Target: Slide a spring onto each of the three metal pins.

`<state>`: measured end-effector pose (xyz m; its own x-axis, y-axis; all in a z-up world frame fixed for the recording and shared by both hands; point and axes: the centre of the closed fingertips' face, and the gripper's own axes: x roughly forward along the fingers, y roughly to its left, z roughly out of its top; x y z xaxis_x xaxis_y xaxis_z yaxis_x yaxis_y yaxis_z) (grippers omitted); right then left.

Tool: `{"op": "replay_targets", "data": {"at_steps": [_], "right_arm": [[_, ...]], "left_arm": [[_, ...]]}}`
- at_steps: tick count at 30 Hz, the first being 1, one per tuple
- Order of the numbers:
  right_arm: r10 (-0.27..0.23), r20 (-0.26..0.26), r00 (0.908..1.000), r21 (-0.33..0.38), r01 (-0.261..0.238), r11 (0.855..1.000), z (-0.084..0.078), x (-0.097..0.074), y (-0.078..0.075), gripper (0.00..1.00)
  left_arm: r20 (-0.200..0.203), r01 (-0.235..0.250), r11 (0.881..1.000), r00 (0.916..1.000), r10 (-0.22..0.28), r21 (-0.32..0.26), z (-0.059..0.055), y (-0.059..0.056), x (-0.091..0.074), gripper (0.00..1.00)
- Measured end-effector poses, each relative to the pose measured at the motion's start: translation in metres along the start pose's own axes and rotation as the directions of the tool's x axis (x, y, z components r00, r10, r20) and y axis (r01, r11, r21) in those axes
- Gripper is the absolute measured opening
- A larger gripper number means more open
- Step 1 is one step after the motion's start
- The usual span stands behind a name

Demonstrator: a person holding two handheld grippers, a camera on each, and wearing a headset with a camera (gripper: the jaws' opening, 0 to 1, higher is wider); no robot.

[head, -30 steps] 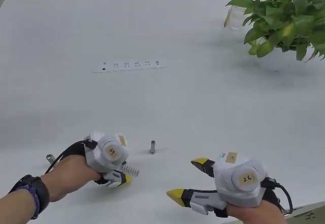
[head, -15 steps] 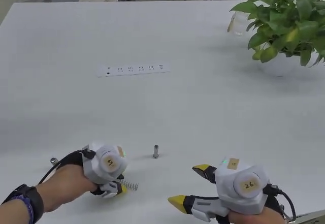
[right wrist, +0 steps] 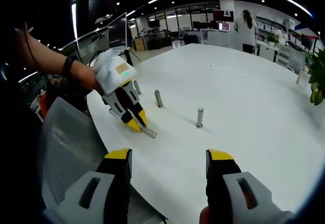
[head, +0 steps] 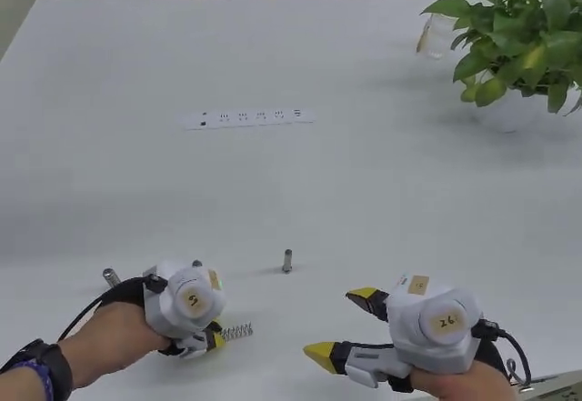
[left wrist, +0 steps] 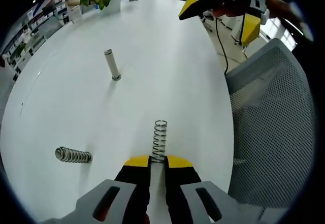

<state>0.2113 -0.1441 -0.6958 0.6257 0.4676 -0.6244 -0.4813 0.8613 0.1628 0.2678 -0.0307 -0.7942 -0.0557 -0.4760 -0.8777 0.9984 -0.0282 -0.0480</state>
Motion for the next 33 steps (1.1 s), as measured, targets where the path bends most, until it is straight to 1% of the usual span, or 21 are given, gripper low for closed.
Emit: {"op": "replay_targets", "data": {"at_steps": [2,5,11,14,19,21,26,28,33], "right_arm": [[0.004,-0.001,1.0000,-0.001,-0.004,1.000,0.000,0.001,0.003,0.57],[0.010,-0.003,0.9999,-0.002,-0.010,1.000,-0.001,0.003,0.006,0.57],[0.022,-0.006,0.9997,-0.007,-0.022,1.000,-0.001,0.006,0.013,0.57],[0.028,-0.006,0.9996,-0.009,-0.028,1.000,-0.001,0.008,0.015,0.57],[0.050,-0.010,0.9987,-0.017,-0.050,0.999,-0.001,0.011,0.022,0.57],[0.056,-0.012,0.9984,-0.021,-0.056,0.998,-0.001,0.012,0.024,0.57],[0.073,-0.011,0.9973,-0.022,-0.073,0.997,0.001,0.015,0.030,0.56],[0.080,-0.009,0.9968,-0.027,-0.080,0.996,0.002,0.017,0.033,0.55],[0.101,-0.010,0.9949,-0.035,-0.101,0.994,0.004,0.020,0.040,0.54]], "left_arm": [[0.004,0.002,1.000,1.0000,-0.002,-0.020,-0.002,-0.002,-0.002,0.03],[0.009,-0.005,0.999,0.9999,0.006,-0.034,-0.005,-0.004,-0.005,0.02],[0.023,-0.023,0.998,0.9994,0.025,-0.063,-0.009,-0.003,-0.013,0.02],[0.031,-0.033,0.996,0.9989,0.036,-0.082,-0.013,-0.004,-0.017,0.02],[0.050,-0.045,0.994,0.9975,0.050,-0.099,-0.017,-0.007,-0.025,0.02],[0.062,-0.047,0.994,0.9967,0.054,-0.100,-0.016,-0.009,-0.029,0.02],[0.078,-0.061,0.993,0.9945,0.069,-0.104,-0.020,-0.013,-0.037,0.02],[0.095,-0.065,0.991,0.9925,0.077,-0.119,-0.020,-0.016,-0.041,0.02],[0.104,-0.071,0.990,0.9911,0.083,-0.120,-0.022,-0.023,-0.046,0.02]]}}
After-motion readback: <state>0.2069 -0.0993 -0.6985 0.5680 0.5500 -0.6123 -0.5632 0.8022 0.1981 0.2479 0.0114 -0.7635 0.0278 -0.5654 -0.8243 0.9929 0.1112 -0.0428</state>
